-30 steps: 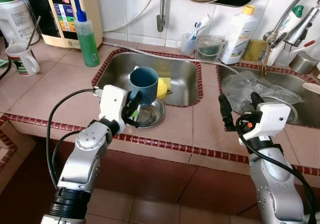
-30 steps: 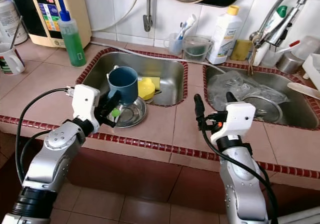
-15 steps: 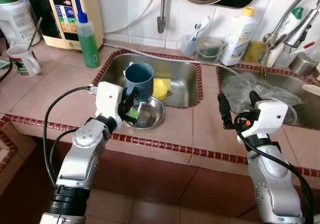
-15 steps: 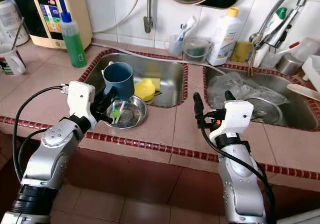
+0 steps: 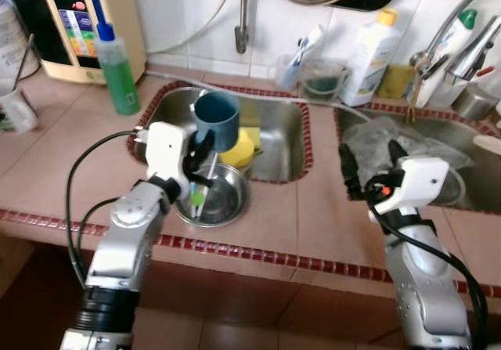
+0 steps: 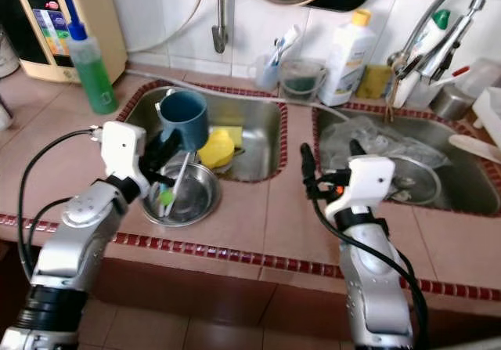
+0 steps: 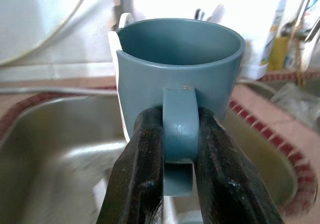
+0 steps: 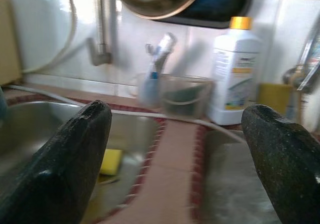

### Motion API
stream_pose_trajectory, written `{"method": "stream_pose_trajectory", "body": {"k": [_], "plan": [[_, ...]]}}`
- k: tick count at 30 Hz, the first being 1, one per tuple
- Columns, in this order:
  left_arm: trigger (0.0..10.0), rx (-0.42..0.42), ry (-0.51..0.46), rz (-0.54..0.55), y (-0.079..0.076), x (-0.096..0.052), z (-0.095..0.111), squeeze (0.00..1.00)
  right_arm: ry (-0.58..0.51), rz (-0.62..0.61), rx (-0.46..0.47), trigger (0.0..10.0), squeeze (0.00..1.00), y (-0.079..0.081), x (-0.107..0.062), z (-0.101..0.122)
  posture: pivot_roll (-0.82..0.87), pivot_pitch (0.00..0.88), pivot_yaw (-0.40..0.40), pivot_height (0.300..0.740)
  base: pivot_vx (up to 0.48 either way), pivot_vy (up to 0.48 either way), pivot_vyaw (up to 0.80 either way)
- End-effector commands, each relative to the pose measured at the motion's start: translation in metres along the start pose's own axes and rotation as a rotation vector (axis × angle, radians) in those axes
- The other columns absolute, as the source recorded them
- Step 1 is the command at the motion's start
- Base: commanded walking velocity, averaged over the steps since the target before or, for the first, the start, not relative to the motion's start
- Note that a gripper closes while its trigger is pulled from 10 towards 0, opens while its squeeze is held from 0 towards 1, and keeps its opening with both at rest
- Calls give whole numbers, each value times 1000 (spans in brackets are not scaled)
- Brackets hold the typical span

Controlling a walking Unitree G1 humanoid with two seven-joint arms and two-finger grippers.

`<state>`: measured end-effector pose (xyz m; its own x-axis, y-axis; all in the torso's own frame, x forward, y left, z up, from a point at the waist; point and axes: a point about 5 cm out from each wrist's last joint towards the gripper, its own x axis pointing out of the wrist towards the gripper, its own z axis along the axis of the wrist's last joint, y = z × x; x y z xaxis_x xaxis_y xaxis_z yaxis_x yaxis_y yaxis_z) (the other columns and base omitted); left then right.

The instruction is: Kitchen organization

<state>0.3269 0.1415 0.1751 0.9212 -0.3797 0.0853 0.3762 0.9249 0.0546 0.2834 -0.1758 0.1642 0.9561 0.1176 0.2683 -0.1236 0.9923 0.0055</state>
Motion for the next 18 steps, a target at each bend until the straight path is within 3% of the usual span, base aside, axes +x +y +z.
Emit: {"method": "stream_pose_trajectory", "body": {"k": [1, 9, 15, 18], "plan": [[10000, -1, -30, -26, -7, 5, 7, 0, -3, -13, -16, 10000, 0, -6, -2, 1, -79, 0, -45, 740, 349, 0, 0], [10000, -9, -39, -16, -7, 5, 8, 0, -4, -8, -9, 10000, 0, -5, -3, 1, -78, 0, -45, 740, 341, 0, 0], [10000, 0, -57, 4, -6, 4, 10, 0, 4, -7, -9, 10000, 0, -6, -3, 0, -75, 0, -46, 740, 0, 0, 0], [10000, 29, -48, 32, -4, 6, 10, 0, 73, -34, -15, 10000, 0, -11, -3, -8, -75, 0, -46, 740, 0, 0, 0]]}}
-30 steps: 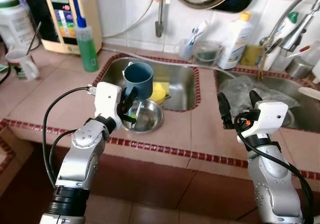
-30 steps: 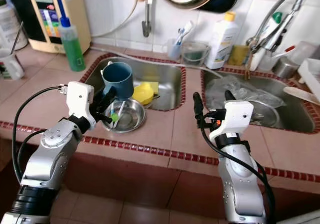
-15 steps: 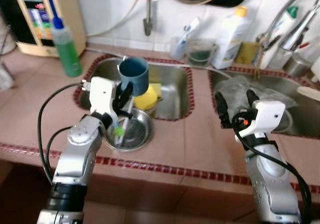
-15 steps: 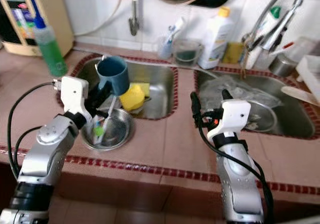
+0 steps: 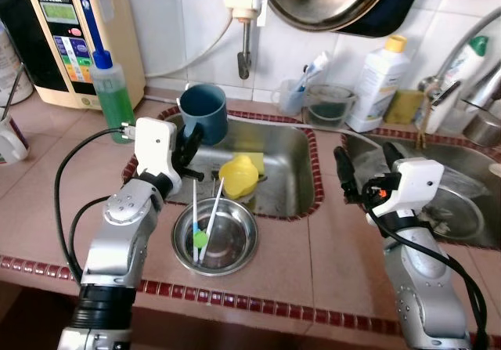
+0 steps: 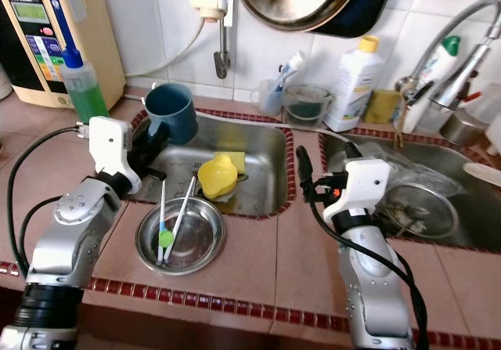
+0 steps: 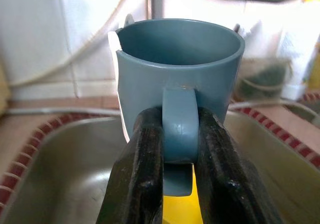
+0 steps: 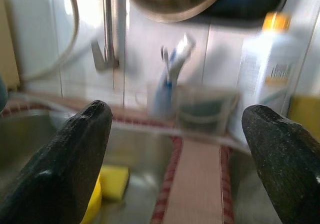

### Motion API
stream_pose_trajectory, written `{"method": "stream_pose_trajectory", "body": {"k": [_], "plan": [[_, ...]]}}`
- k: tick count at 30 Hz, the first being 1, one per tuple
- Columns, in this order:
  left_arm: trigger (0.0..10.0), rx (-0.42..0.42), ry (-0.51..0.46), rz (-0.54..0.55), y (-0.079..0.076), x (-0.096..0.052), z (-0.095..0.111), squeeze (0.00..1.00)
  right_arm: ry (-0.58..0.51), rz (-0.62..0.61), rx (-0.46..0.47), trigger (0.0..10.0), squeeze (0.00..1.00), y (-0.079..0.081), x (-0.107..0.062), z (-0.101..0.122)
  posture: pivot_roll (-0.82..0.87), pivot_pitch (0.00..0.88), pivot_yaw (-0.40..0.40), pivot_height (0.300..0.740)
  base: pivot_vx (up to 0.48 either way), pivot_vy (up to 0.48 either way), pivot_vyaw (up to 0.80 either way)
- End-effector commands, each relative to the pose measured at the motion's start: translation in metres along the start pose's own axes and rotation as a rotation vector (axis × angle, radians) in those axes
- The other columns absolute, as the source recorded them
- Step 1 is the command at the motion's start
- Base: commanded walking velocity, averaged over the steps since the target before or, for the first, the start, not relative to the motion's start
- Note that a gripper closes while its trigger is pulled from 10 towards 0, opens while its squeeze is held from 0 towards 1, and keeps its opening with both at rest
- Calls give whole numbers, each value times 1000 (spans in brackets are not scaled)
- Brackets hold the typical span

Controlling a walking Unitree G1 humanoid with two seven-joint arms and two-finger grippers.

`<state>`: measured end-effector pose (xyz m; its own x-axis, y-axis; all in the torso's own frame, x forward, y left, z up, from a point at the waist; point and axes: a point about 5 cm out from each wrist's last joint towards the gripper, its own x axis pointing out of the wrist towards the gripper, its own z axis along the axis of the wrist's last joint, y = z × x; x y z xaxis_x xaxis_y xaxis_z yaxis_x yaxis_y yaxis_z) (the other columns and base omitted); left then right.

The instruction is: Kitchen organization

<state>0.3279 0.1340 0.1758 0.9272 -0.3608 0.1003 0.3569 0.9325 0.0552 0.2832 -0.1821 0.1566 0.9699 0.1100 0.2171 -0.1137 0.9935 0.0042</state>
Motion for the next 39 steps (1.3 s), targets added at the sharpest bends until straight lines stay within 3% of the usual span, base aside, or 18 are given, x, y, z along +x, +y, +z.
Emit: {"method": "stream_pose_trajectory", "body": {"k": [1, 2, 7, 17, 25, 39], "plan": [[10000, 36, -37, 11, 3, 3, 10, 0, 48, -41, -29, 10000, 0, -8, 0, -4, -75, 3, -48, 740, 0, 0, 0], [10000, 45, -34, 10, 6, 6, 12, 0, 108, -82, -55, 10000, 0, -15, 1, -11, -76, 6, -47, 740, 0, 0, 0], [10000, 99, -11, 6, 16, 16, 15, 0, 193, -91, -37, 10000, 0, -22, 0, -14, -97, 29, -41, 740, 0, 0, 0], [10000, 111, 49, -82, 17, 33, 11, 0, 238, -63, -63, 10000, 0, -28, -11, -7, -135, 91, -22, 740, 0, 0, 0], [10000, 79, 117, -146, 14, 42, -2, 0, 255, 33, -57, 10000, 0, -19, -26, 1, -151, 133, -9, 740, 0, 0, 0], [10000, 138, 105, -167, 24, 56, 7, 0, 302, 329, 83, 10000, 0, 8, -52, 18, -159, 150, -13, 740, 0, 0, 0]]}}
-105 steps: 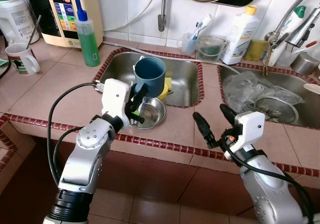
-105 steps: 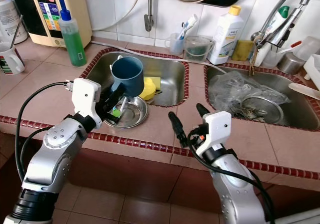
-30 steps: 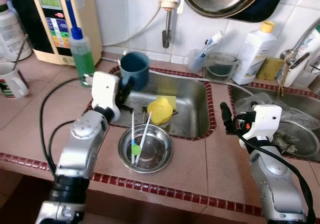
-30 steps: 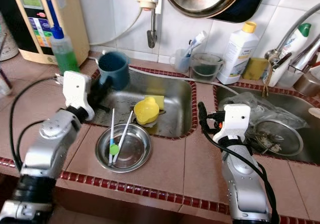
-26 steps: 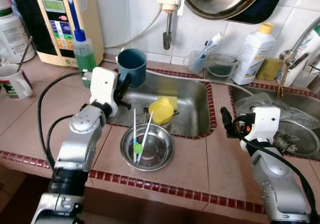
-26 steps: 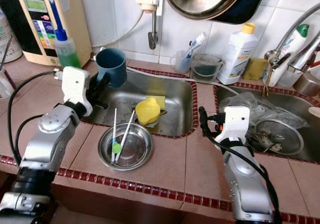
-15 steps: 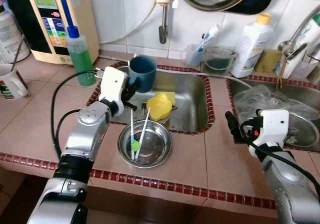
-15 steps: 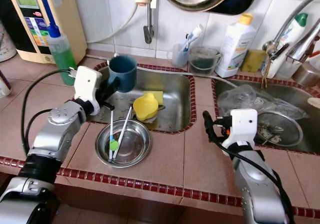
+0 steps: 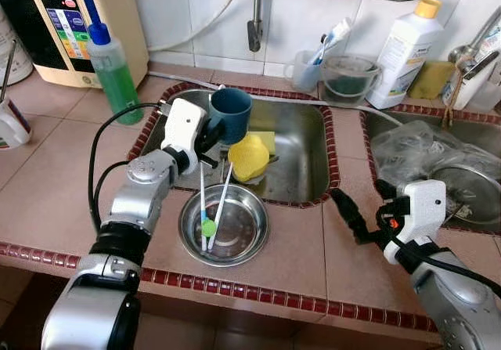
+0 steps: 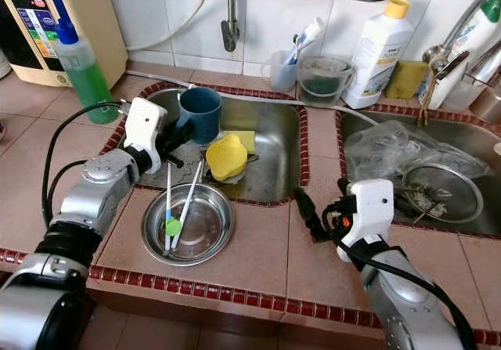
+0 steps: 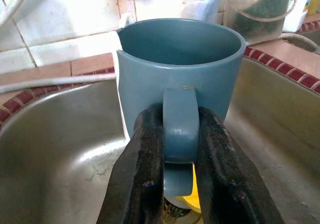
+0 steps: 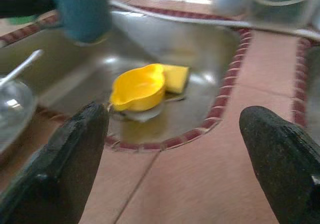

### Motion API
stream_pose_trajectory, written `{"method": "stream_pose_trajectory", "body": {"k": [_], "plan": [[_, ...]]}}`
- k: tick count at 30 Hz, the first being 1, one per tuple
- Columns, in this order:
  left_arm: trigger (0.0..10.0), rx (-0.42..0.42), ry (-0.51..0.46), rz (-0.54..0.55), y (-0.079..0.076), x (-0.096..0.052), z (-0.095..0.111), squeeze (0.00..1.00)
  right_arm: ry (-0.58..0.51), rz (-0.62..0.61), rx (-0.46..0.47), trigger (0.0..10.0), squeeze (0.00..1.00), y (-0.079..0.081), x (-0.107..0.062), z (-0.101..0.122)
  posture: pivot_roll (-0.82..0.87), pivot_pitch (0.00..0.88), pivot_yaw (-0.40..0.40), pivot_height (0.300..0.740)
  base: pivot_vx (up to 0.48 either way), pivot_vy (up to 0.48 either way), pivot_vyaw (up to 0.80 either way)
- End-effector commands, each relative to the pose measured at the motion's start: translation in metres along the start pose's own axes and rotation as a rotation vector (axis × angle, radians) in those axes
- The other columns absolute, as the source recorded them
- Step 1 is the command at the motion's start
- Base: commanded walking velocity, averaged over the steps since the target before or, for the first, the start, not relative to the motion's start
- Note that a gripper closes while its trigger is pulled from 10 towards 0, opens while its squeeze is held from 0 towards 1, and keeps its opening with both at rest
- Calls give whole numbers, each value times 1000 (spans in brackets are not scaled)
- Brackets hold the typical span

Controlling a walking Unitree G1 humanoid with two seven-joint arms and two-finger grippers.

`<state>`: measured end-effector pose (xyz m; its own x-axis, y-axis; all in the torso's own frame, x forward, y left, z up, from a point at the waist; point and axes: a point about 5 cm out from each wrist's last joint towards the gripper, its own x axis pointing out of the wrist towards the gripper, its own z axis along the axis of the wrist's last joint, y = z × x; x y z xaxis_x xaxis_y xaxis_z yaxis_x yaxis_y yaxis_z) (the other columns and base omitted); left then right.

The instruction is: Kitchen organization

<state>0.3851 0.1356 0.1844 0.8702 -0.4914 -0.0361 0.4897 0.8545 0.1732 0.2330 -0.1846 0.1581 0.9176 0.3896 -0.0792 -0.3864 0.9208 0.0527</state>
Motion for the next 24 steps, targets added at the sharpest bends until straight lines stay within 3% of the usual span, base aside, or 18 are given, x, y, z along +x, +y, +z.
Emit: {"method": "stream_pose_trajectory", "body": {"k": [1, 10, 24], "plan": [[10000, 26, -10, -8, 3, 2, 5, 0, -2, 61, 11, 10000, 0, 7, -4, 4, -159, 150, -13, 740, 0, 0, 0], [10000, 32, 13, -31, 5, 6, 1, 0, 11, 175, 37, 10000, 0, 20, -13, 12, -175, 160, -10, 740, 0, 0, 0], [10000, 47, -4, -63, 9, 8, 7, 0, 25, 207, 80, 10000, 0, 26, -18, 11, -173, 165, 4, 740, 0, 0, 0]]}}
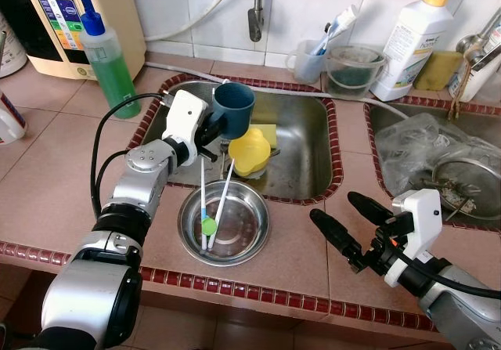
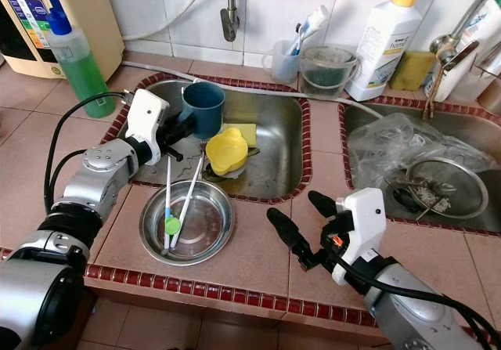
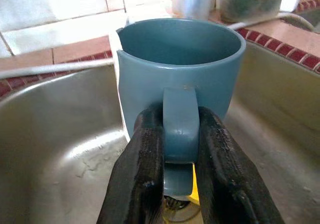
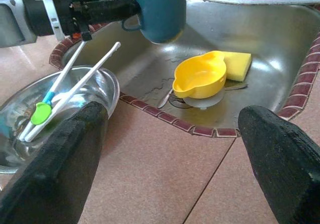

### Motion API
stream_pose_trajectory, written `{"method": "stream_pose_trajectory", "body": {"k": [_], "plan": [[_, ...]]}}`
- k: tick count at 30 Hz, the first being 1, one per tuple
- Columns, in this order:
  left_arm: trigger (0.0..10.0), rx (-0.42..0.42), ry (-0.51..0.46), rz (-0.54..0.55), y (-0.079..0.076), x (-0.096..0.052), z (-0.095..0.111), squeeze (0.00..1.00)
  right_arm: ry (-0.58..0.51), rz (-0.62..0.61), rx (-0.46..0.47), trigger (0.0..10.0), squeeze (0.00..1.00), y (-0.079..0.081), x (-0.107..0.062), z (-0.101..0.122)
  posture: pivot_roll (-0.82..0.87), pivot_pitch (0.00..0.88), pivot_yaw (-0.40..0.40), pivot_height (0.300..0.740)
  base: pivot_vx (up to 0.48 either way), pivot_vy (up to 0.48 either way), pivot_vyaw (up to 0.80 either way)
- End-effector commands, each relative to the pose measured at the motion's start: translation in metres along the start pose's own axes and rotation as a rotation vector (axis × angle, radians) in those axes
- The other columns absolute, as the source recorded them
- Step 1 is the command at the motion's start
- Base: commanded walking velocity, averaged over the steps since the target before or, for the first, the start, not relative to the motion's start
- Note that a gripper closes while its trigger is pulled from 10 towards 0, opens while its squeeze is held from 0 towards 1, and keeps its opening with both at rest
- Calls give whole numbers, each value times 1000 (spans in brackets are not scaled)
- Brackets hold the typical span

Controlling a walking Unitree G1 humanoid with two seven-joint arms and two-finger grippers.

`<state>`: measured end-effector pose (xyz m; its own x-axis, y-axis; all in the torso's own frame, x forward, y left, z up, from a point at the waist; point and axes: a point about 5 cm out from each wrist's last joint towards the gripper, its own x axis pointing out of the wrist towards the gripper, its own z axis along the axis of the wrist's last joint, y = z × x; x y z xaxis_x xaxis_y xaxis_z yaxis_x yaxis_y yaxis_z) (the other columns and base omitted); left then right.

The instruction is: Kitchen organization

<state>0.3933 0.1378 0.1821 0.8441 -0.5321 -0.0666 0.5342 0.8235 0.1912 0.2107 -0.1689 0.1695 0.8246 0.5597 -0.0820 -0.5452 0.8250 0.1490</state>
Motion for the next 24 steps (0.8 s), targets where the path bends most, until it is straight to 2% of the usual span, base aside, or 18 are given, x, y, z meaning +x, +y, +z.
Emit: {"method": "stream_pose_trajectory", "body": {"k": [1, 5, 6, 7, 24], "plan": [[10000, 28, -26, -19, 4, 1, 10, 0, 5, 18, 3, 10000, 0, 3, -2, 1, -172, 165, 4, 740, 0, 0, 0], [10000, 26, -39, -8, 6, 1, 13, 0, 6, 22, 2, 10000, 0, 3, -2, 2, -171, 162, 7, 740, 0, 0, 0], [10000, 9, -40, -7, 7, 1, 13, 59, 6, 23, 2, 10000, 0, 3, -2, 2, -169, 163, 5, 740, 0, 0, 0], [10000, 1, -46, -11, 7, 1, 13, 1000, 6, 25, 3, 10000, 0, 4, -2, 2, -169, 163, 5, 740, 0, 0, 0], [10000, 7, -58, -14, 9, 1, 16, 1000, -7, 31, 7, 10000, 0, 4, 1, 4, -162, 160, 3, 740, 0, 0, 0]]}}
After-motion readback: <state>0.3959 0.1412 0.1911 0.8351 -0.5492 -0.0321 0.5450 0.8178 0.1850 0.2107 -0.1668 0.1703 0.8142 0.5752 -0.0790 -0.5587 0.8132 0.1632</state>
